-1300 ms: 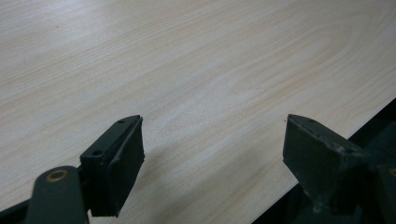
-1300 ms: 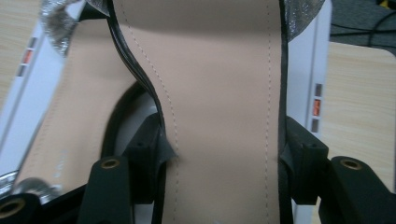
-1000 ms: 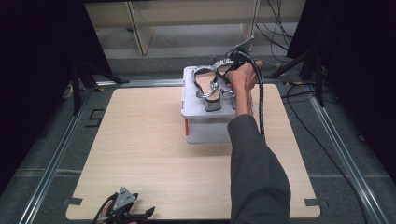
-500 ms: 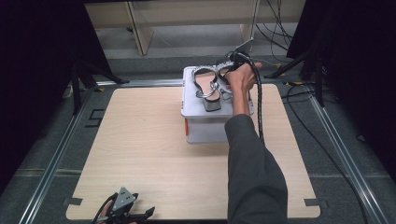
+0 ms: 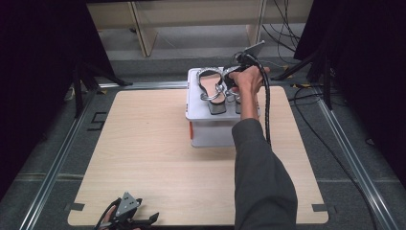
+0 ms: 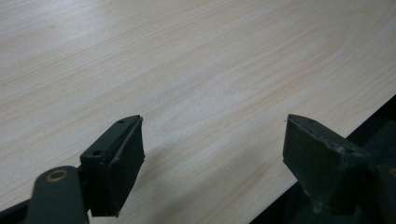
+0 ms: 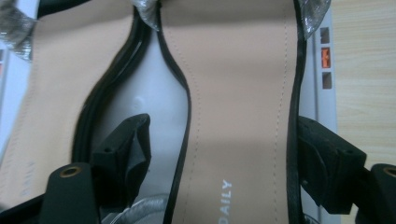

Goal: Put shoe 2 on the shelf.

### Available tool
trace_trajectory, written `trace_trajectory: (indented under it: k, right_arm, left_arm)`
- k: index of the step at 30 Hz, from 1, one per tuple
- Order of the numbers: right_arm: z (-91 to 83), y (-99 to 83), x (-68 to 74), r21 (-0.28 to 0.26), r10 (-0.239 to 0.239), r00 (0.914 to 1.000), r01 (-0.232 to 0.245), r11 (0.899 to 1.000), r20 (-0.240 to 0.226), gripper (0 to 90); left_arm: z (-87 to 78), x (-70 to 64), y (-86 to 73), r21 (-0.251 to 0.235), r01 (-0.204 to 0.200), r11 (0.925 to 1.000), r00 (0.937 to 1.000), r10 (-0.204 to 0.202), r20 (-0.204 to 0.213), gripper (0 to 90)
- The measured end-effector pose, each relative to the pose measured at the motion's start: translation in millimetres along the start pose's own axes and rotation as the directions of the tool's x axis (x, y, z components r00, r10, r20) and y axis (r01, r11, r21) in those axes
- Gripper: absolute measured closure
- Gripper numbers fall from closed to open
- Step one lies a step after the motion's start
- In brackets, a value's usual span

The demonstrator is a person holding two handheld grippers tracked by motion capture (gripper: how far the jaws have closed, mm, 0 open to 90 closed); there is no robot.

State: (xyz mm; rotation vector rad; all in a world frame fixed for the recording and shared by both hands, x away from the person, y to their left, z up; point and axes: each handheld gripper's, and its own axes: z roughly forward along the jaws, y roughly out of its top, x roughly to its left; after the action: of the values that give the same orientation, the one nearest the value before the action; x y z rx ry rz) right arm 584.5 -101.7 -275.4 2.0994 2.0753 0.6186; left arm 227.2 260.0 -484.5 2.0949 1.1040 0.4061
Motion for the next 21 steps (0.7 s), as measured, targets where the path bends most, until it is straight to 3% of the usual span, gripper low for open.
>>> trace_trajectory:
  k: [1,2,4,5,6,7,9,10,12,13,14,15,17,18,20,21]
  right_arm:
    - [-0.6,-0.9,0.6,0.01,-0.012,0.9999,0.012,1.0,-0.002,22.3]
    - [-1.1,-2.1,3.6,0.032,0.005,0.9999,-0.004,0.999,-0.014,20.5]
    - [-2.0,-3.5,5.9,0.056,0.002,0.9999,-0.001,0.998,-0.016,20.3]
    - [-2.5,-3.6,6.4,0.047,0.005,0.9999,-0.004,0.999,-0.016,20.9]
    - [-3.7,-3.7,5.5,0.055,-0.013,0.9998,0.014,0.998,-0.014,21.3]
    - [-4.0,-2.7,6.0,0.055,0.012,0.9999,-0.011,0.998,-0.012,22.5]
    - [-4.2,-3.0,1.8,0.059,-0.009,0.9999,0.01,0.998,-0.006,27.6]
    - [-5.9,-1.9,1.2,0.052,-0.003,1.0,0.003,0.999,0.003,26.0]
    - [-9.7,0.3,-0.5,0.001,-0.001,1.0,0.001,1.0,-0.004,26.3]
    - [-10.9,1.3,-0.2,-0.004,0.0,1.0,0.0,1.0,0.001,25.7]
    - [-11.8,2.5,-0.2,-0.018,-0.013,0.9999,0.013,1.0,0.003,24.8]
    - [-13.7,3.9,-1.1,-0.046,-0.032,0.9995,0.032,0.998,-0.005,25.2]
    - [-20.2,6.8,-2.8,-0.117,-0.059,0.9981,0.057,0.992,-0.016,25.5]
    - [-23.1,7.8,-1.1,-0.136,-0.045,0.9984,0.04,0.99,-0.034,25.6]
    - [-29.3,10.5,-1.6,-0.163,-0.074,0.9952,0.063,0.985,-0.063,25.9]
    - [-31.5,11.3,-1.8,-0.177,-0.084,0.9933,0.069,0.982,-0.079,26.4]
  left_arm:
    - [1.0,0.9,0.1,0.005,-0.016,0.9999,0.9999,0.016,-0.005,20.2]
    - [1.1,1.5,0.6,0.011,-0.035,0.9993,0.9994,0.035,0.0,20.2]
    - [0.8,0.8,0.8,0.007,-0.036,0.9993,0.9994,0.036,-0.003,20.2]
    - [0.5,-0.2,0.7,0.008,-0.016,0.9998,0.9999,0.016,-0.002,20.2]
    - [0.7,2.1,0.6,0.01,-0.04,0.9991,0.9992,0.04,-0.004,20.2]
    - [0.8,2.2,0.4,0.007,-0.041,0.9992,0.9992,0.041,-0.003,20.3]
    - [0.8,2.0,0.3,0.006,-0.038,0.9993,0.9993,0.038,-0.003,20.2]
    - [0.9,-0.3,-0.4,0.011,0.003,0.9999,1.0,-0.003,-0.006,20.2]
    - [0.4,0.8,0.1,0.014,-0.022,0.9997,0.9998,0.022,-0.001,20.2]
    - [1.2,0.1,0.0,0.001,-0.02,0.9998,0.9998,0.02,-0.005,20.2]
    - [0.8,-2.6,-0.8,-0.014,0.015,0.9998,0.9999,-0.015,0.007,20.2]
    - [-0.3,-1.0,-0.5,0.004,0.004,1.0,1.0,-0.004,-0.006,20.2]
    - [0.1,0.9,-0.2,0.004,-0.012,0.9999,0.9999,0.012,-0.007,20.2]
    - [0.5,0.9,-0.1,0.003,-0.015,0.9999,0.9999,0.015,-0.005,20.2]
    - [1.3,-1.5,-0.8,0.009,0.021,0.9997,0.9998,-0.021,-0.009,20.2]
    - [0.8,-0.1,-0.4,0.006,-0.002,1.0,1.0,0.002,-0.004,20.2]
